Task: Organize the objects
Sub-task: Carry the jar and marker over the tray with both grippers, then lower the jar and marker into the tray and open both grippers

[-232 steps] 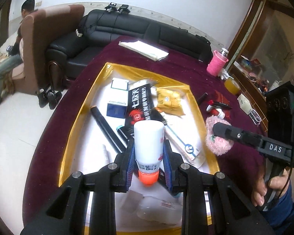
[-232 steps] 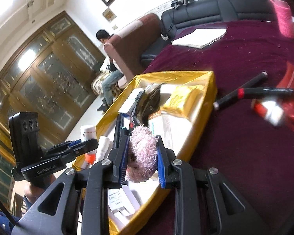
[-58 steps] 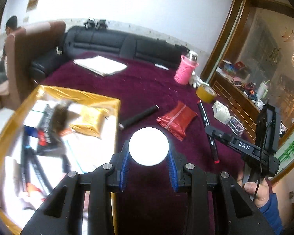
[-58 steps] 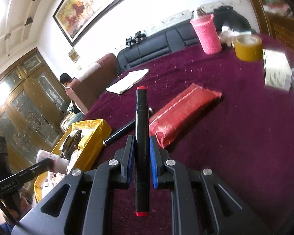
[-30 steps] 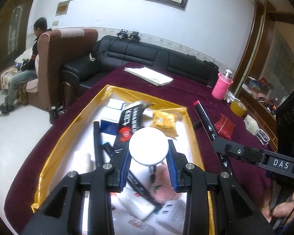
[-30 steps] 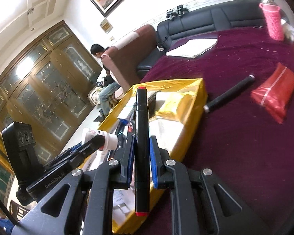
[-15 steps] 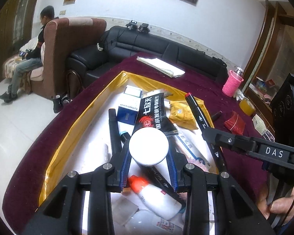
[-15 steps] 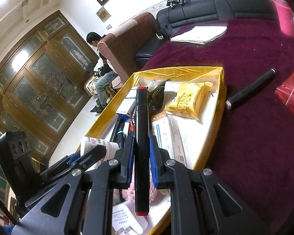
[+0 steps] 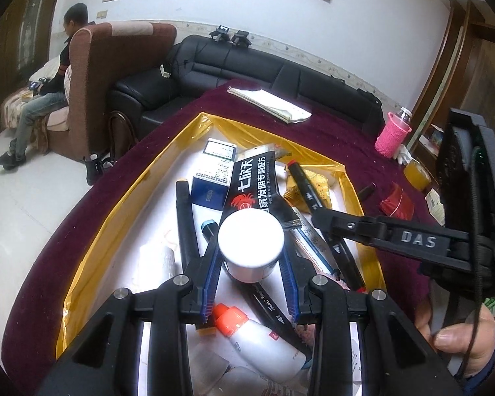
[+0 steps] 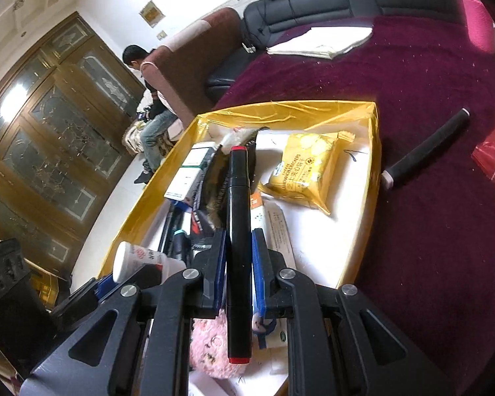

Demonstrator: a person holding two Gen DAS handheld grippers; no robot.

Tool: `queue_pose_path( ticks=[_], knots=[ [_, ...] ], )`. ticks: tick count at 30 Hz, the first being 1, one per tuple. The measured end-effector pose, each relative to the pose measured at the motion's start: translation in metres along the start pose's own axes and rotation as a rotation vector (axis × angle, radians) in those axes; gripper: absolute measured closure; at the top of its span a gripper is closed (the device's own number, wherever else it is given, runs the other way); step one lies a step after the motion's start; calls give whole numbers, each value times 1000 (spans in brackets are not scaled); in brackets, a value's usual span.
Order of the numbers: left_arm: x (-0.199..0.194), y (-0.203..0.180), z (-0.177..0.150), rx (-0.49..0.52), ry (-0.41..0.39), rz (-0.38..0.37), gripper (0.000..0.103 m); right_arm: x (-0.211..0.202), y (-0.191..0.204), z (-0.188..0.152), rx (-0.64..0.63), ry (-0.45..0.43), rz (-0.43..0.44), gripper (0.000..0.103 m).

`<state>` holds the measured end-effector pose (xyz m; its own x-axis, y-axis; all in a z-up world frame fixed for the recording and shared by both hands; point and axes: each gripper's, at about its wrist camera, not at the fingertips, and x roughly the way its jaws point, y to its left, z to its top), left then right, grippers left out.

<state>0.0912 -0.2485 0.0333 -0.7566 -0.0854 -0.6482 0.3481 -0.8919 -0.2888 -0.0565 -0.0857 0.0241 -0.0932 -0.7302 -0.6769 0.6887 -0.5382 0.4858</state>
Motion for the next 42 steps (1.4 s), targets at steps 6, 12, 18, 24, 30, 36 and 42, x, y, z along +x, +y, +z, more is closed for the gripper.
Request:
queue_pose_path(
  ticks=[6, 12, 18, 24, 30, 36, 42],
  knots=[
    [1, -1, 3, 15, 30, 4, 73, 6, -1, 7, 2, 12, -42, 90],
    [7, -4, 9, 41, 84, 12, 73, 14, 2, 16, -4, 37, -60, 90],
    [12, -9, 15, 70, 118, 12, 73, 25, 5, 20, -7, 69, -69, 90],
    [21, -17, 22, 98, 185, -13, 73, 29, 5, 26, -7, 102, -81, 90],
    [33, -15, 26, 98, 226, 4, 73, 37, 14, 32, -36, 132, -96, 90],
    [38, -12, 27, 92, 243, 3, 73, 43, 18, 35, -52, 142, -103, 90],
    [38, -13, 28, 103, 237, 20, 73, 49, 18, 38, -55, 157, -110, 90]
  ],
)
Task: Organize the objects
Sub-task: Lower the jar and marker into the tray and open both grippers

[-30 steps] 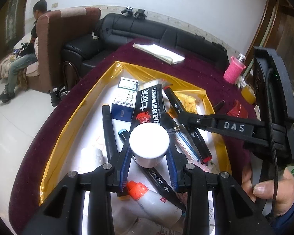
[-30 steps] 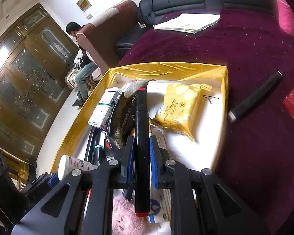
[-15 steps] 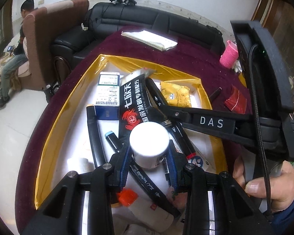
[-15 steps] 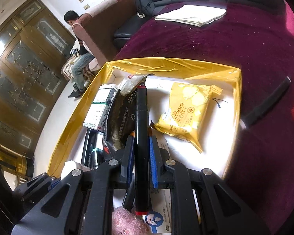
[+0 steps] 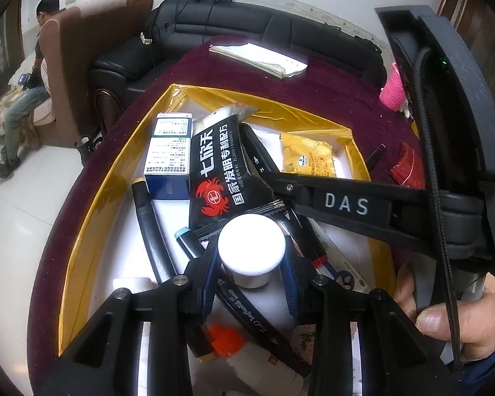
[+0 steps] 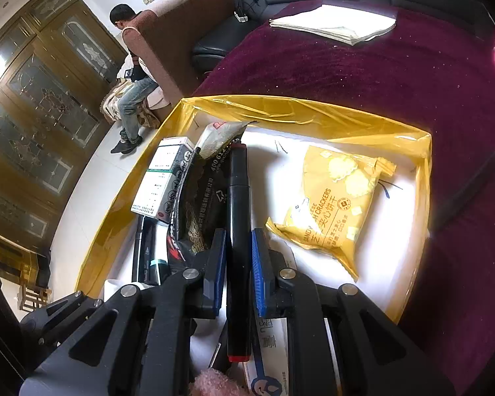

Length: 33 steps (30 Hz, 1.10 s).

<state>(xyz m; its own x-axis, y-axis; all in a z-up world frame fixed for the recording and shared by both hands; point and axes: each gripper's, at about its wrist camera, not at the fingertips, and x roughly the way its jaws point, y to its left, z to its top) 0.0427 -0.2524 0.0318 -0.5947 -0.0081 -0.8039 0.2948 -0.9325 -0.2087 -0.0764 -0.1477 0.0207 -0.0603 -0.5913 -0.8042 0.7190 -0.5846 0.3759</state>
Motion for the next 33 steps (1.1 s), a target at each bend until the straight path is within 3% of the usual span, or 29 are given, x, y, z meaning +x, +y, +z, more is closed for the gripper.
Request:
queue_pose_path(
  ticks=[10, 13, 18, 24, 33],
  knots=[
    [-1, 1, 1, -3, 11, 4, 70, 5, 4, 2, -18, 18, -23, 88],
    [-3, 2, 0, -5, 8, 5, 61, 5, 2, 2, -9, 29, -24, 88],
    [-7, 3, 0, -7, 0, 5, 60, 1, 2, 1, -4, 39, -30, 88],
    [-11, 3, 0, -9, -7, 8, 60, -10, 3, -3, -12, 29, -55, 71],
    [-13, -4, -3, 11, -3, 17, 60, -22, -2, -10, -7, 30, -32, 70]
  ],
)
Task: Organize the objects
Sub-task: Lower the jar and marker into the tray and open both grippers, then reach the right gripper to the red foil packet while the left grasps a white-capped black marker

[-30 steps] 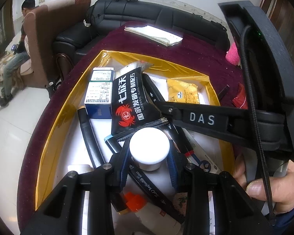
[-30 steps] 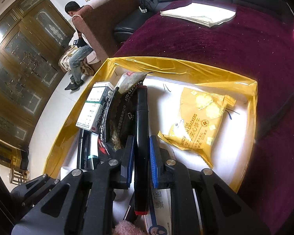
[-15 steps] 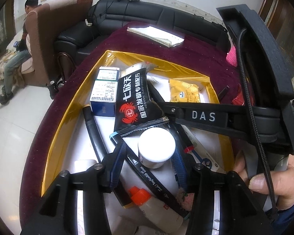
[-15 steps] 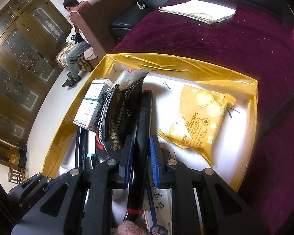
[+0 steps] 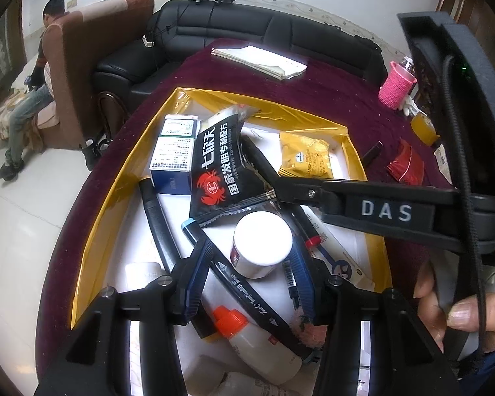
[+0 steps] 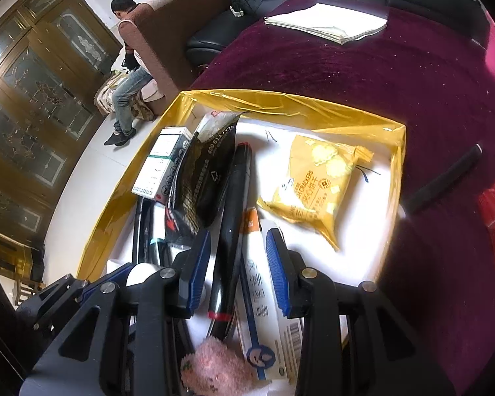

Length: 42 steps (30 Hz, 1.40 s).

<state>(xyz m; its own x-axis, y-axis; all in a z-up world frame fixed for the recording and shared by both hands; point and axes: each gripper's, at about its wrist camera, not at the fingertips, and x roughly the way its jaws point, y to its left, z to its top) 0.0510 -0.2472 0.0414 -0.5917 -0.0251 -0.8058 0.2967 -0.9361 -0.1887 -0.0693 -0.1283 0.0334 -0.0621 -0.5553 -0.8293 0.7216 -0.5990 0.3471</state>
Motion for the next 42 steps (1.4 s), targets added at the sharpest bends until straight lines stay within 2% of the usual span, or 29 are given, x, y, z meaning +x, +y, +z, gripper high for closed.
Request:
queue_pose_path(
  ticks=[5, 12, 15, 18, 21, 23, 25, 28, 31, 33, 35, 37, 42],
  knots=[
    [-2, -3, 0, 6, 0, 9, 60, -9, -1, -3, -3, -5, 18, 70],
    [-13, -10, 1, 32, -28, 19, 60, -43, -27, -13, 58, -82, 78, 70],
    [-21, -21, 2, 54, -51, 5, 60, -62, -56, -20, 131, -139, 91, 69],
    [-30, -38, 6, 100, -77, -10, 60, -84, -92, -29, 194, -199, 65, 67],
    [-33, -62, 13, 155, -84, -24, 48, -104, -136, -33, 270, -251, 33, 63],
    [-29, -84, 23, 201, -76, -38, 46, -112, -165, -37, 324, -270, 0, 60],
    [-18, -110, 37, 266, -58, -53, 46, -117, -195, -41, 374, -288, -40, 60],
    [10, -148, 61, 352, -28, -18, 46, -125, -228, -50, 447, -341, -44, 60],
    [49, -177, 86, 393, 34, 11, 46, -132, -257, -61, 502, -404, -56, 60],
    [71, -190, 96, 416, 65, 40, 46, -134, -266, -62, 492, -406, -80, 61],
    [95, -200, 106, 442, 90, 80, 46, -135, -275, -61, 513, -395, -55, 61],
    [117, -204, 112, 445, 125, 105, 47, -138, -281, -63, 546, -406, 11, 60],
    [143, -211, 117, 461, 183, 102, 47, -142, -282, -66, 564, -421, 62, 60]
  ],
)
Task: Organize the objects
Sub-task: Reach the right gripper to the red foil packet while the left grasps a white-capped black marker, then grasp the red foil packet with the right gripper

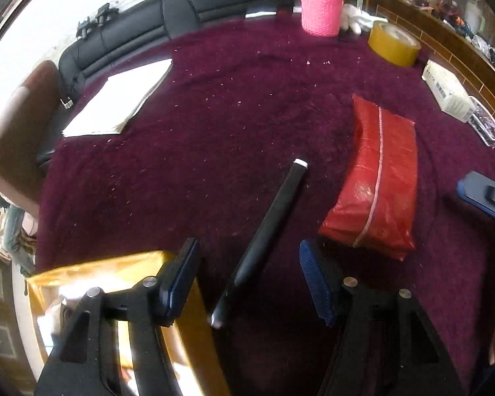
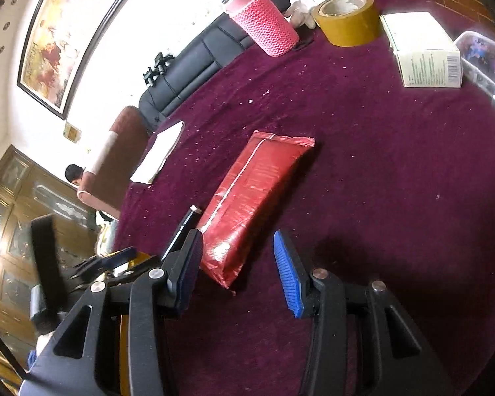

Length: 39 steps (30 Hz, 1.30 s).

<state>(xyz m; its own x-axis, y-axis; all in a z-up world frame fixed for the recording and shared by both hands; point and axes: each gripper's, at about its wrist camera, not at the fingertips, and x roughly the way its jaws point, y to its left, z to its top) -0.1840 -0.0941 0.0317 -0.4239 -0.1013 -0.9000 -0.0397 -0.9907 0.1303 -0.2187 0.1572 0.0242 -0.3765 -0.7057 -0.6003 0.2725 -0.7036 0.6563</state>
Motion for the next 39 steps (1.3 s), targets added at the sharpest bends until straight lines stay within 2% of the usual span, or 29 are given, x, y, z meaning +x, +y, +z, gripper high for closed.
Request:
queue_pose_path(
  ticks=[2, 3, 5, 9, 12, 19, 22, 24, 25, 28, 33, 35, 39],
  knots=[
    [10, -1, 5, -8, 26, -4, 56, -1, -2, -1, 14, -6, 12, 60],
    [16, -1, 6, -14, 42, -5, 68, -2, -3, -1, 20, -10, 19, 60],
    [24, -3, 7, -26, 76, -18, 81, -4, -4, -2, 23, -18, 21, 60],
    [23, -7, -1, -55, 71, -41, 91, -4, -6, -2, 25, -20, 9, 60],
    [11, -18, -22, -72, 81, -94, 92, -2, -8, -1, 32, -12, 0, 60],
    [-35, -51, -107, -98, 67, -215, 92, 1, -10, -2, 22, -3, -36, 51],
    [-49, -63, -142, -101, 59, -250, 92, 9, -6, -5, 4, 27, -67, 50],
    [-56, -68, -156, -93, 26, -223, 91, 14, -1, -5, -3, 40, -109, 50],
    [-58, -68, -162, -107, 14, -233, 91, 16, 3, -4, -5, 47, -124, 50],
    [-60, -68, -168, -122, -18, -233, 91, 27, 18, -1, -41, 75, -179, 48],
    [-65, -74, -169, -104, -52, -200, 91, 61, 51, 12, -143, 149, -344, 45],
    [-66, -74, -171, -106, -57, -202, 91, 72, 56, 17, -159, 158, -431, 43],
    [-66, -73, -170, -100, -65, -198, 91, 92, 52, 24, -151, 175, -506, 39]
  ],
)
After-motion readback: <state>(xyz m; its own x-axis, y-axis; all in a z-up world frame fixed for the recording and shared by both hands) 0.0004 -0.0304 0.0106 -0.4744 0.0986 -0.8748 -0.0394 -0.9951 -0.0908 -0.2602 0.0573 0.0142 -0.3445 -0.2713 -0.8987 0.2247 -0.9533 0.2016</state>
